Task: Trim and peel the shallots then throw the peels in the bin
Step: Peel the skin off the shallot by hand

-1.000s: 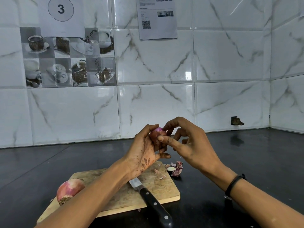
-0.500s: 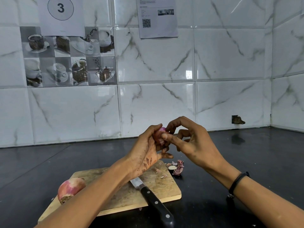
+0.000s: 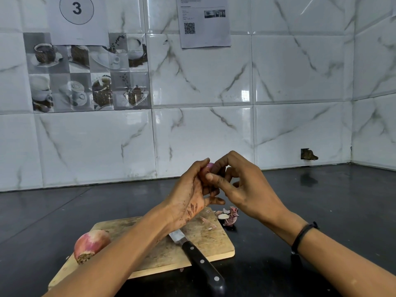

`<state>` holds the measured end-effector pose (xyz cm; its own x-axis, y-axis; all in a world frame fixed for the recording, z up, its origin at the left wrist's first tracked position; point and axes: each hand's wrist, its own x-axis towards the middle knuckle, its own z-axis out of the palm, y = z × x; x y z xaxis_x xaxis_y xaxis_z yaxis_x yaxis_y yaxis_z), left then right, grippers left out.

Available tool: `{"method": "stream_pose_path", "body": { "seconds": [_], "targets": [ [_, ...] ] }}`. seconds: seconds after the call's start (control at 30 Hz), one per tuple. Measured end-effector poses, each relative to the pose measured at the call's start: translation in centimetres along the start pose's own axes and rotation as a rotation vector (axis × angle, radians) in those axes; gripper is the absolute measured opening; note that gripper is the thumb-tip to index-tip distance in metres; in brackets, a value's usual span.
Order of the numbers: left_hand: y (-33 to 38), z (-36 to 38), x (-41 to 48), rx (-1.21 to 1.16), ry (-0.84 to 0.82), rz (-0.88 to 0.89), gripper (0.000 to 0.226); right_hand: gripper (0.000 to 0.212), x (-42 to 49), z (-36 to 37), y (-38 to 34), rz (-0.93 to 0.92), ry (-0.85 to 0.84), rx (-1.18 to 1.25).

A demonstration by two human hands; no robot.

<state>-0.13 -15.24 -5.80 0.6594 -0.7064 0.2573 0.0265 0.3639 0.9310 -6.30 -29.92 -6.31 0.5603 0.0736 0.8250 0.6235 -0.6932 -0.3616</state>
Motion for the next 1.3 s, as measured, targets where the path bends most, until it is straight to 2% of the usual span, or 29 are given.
{"method": "stream_pose_path", "body": {
  "seconds": [0.17,0.43,0.63,0.83,1.1,1.2,1.3],
  "targets": [
    [0.3,0.2,-0.2,-0.038,0.036,0.009,0.039,0.04,-0.2,-0.5,-0.2,0.041,0.046,0.02],
    [0.3,0.0,-0.2,-0.029,0.03,-0.003,0.048,0.023,-0.2,-0.6,0.0,-0.007,0.064,-0.041],
    [0.2,0.0,-0.4,0.005,0.052,-0.026,0.045,0.027,-0.3,-0.4,0.2,0.031,0.025,-0.029],
    [-0.3,0.1,-0.3,-0.016,0.016,-0.032,0.055,0.024,-0.2,-0.1,0.9,0.022,0.001,-0.042],
    [-0.1,0.0,-0.5,0.001,0.012,-0.03,0.045,0.016,-0.1,0.1,0.9,-0.059,-0.049,-0.132],
    [-0.1,0.0,-0.4,-0.015,0.031,-0.03,0.041,0.019,-0.1,-0.1,0.8,-0.034,-0.022,-0.128],
    [0.1,0.1,-0.3,-0.035,0.066,-0.024,0.035,0.032,-0.3,-0.3,0.1,0.051,0.039,-0.055]
  ]
}}
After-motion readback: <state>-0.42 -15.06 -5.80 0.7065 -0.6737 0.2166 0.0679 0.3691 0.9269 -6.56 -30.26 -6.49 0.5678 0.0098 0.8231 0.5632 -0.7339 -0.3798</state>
